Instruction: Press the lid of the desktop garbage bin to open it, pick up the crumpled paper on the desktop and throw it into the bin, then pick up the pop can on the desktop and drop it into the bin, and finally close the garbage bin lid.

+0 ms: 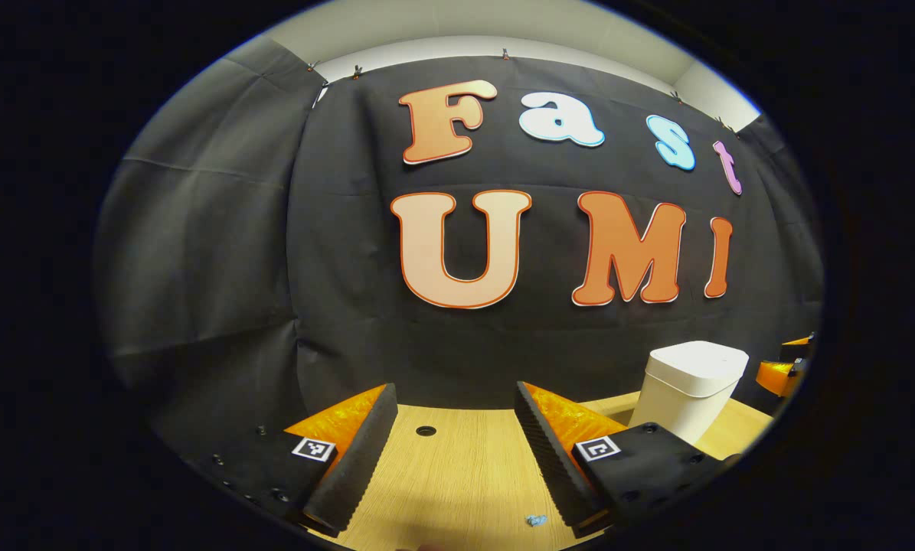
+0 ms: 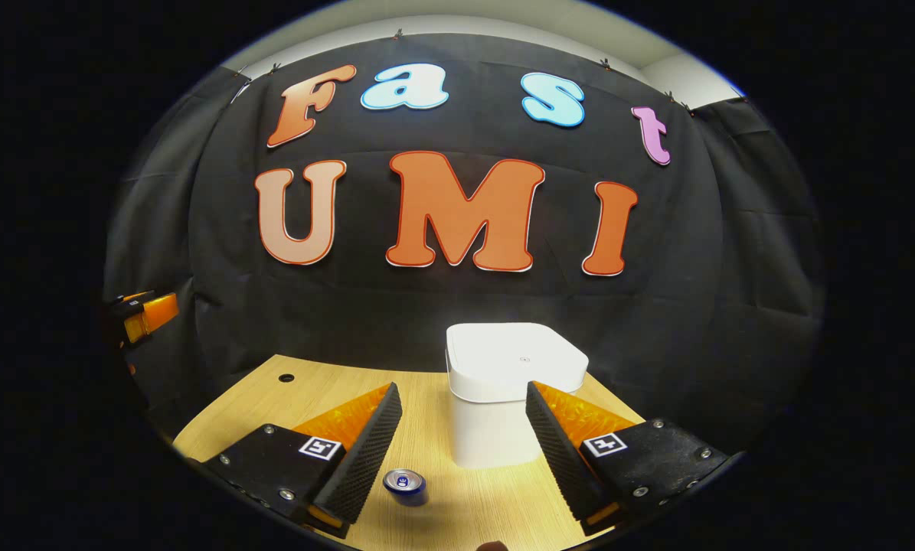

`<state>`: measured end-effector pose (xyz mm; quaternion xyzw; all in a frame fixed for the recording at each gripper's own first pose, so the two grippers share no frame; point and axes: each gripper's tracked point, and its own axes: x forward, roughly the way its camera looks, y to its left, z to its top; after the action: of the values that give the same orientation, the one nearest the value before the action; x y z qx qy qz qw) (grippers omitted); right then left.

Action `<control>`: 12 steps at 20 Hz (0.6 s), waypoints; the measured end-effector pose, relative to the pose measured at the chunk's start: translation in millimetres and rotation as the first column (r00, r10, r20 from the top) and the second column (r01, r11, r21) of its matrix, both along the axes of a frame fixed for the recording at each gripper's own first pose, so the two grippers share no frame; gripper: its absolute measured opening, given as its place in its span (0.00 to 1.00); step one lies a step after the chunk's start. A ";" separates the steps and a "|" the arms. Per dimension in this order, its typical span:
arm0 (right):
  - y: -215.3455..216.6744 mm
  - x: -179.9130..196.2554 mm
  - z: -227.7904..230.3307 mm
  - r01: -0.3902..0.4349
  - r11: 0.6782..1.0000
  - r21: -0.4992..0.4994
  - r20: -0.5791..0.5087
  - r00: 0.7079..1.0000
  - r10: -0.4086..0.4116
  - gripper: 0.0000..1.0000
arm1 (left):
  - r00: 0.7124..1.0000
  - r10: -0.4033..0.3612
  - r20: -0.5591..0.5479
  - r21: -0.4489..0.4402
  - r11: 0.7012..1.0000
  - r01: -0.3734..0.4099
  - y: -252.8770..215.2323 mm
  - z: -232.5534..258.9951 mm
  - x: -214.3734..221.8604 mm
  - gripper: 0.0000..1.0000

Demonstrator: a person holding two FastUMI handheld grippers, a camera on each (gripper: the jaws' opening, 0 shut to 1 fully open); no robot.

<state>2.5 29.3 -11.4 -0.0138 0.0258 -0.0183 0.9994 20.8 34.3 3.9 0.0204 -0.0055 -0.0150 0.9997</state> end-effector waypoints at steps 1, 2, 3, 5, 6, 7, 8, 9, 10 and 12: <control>-0.8 0.0 -0.5 0.000 1.000 0.002 -0.003 1.000 0.000 0.99 | 1.000 0.003 0.002 0.003 1.000 -0.003 0.6 0.0 -0.1 0.98; -1.3 -0.5 -1.2 -0.001 1.000 0.004 -0.007 1.000 0.001 0.99 | 1.000 0.005 0.004 0.006 1.000 -0.005 0.4 1.4 -0.1 0.98; -2.7 -0.5 -1.7 0.000 1.000 0.007 -0.011 1.000 0.000 0.99 | 1.000 0.006 0.007 0.008 1.000 -0.006 -0.1 1.4 -0.3 0.98; -6.0 -0.8 -4.2 0.003 1.000 0.011 -0.024 1.000 -0.003 0.99 | 1.000 0.005 0.005 0.006 1.000 -0.005 -2.0 0.2 -0.6 0.96; -7.9 -1.5 -4.6 0.004 1.000 0.011 -0.029 1.000 -0.003 0.99 | 1.000 0.005 0.004 0.004 1.000 -0.005 -3.0 0.2 0.0 0.98; -10.2 -2.3 -4.4 0.006 1.000 0.008 -0.029 1.000 -0.006 0.99 | 1.000 0.003 0.004 0.000 1.000 -0.003 -4.0 0.3 -0.1 0.98; -13.3 -3.0 -2.9 0.014 1.000 0.002 -0.029 0.999 -0.014 0.99 | 1.000 0.002 0.004 -0.001 1.000 -0.002 -5.6 1.4 0.7 0.98; -15.9 -3.6 -2.9 0.017 1.000 -0.005 -0.030 0.999 -0.017 0.98 | 1.000 0.002 0.005 -0.002 1.000 -0.002 -5.8 1.2 1.8 0.98; -16.9 -3.4 -2.0 0.012 1.000 -0.013 -0.038 0.999 -0.013 0.96 | 1.000 0.002 0.007 -0.003 1.000 -0.002 -6.7 1.9 2.1 0.98; -20.4 -5.0 -5.9 0.012 1.000 -0.014 -0.046 0.999 -0.012 0.81 | 1.000 0.001 0.005 -0.002 1.000 -0.001 -8.4 0.0 3.6 0.98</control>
<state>-2.5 8.9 -17.3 -0.0210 0.0490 -0.0241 0.9983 24.4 25.9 3.9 0.0195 -0.0082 -0.0147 0.9997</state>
